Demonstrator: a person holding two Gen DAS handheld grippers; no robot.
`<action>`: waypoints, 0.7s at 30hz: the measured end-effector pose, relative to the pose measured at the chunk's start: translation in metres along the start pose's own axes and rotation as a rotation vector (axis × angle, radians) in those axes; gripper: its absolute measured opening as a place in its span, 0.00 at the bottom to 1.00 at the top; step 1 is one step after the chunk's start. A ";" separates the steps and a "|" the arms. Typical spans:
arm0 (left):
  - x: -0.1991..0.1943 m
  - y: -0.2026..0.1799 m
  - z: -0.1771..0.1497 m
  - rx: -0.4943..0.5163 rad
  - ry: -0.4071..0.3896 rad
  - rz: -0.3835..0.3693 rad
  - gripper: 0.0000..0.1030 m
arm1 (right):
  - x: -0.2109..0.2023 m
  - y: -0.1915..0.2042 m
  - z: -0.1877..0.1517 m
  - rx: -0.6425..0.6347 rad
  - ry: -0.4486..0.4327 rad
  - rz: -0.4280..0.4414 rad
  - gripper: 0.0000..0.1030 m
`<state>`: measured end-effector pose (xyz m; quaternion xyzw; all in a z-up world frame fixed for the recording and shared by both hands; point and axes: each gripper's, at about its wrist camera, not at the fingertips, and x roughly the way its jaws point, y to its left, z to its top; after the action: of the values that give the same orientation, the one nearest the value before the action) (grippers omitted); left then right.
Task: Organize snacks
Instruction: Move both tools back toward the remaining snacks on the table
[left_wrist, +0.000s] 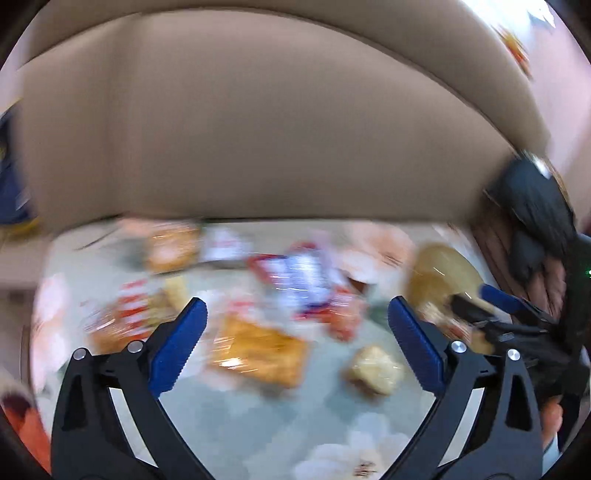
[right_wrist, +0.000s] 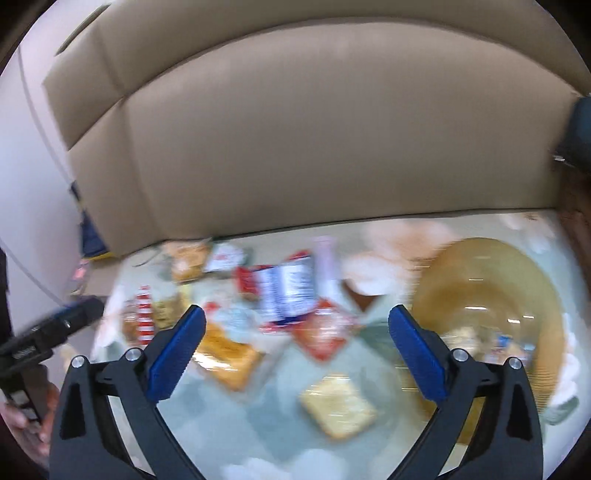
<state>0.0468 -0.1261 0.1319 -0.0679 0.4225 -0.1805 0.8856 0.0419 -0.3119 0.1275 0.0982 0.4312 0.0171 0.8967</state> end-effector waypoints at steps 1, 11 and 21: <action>-0.006 0.028 -0.006 -0.068 0.001 0.025 0.95 | 0.010 0.015 0.000 -0.011 0.029 0.034 0.95; -0.043 0.204 -0.058 -0.433 -0.028 0.176 0.97 | 0.055 0.077 -0.009 -0.119 0.124 0.039 0.95; 0.025 0.217 -0.057 -0.410 0.084 0.138 0.97 | 0.116 0.054 -0.032 -0.108 0.212 -0.044 0.95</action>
<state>0.0740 0.0669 0.0191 -0.2102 0.4906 -0.0325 0.8450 0.0931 -0.2402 0.0292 0.0378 0.5243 0.0311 0.8501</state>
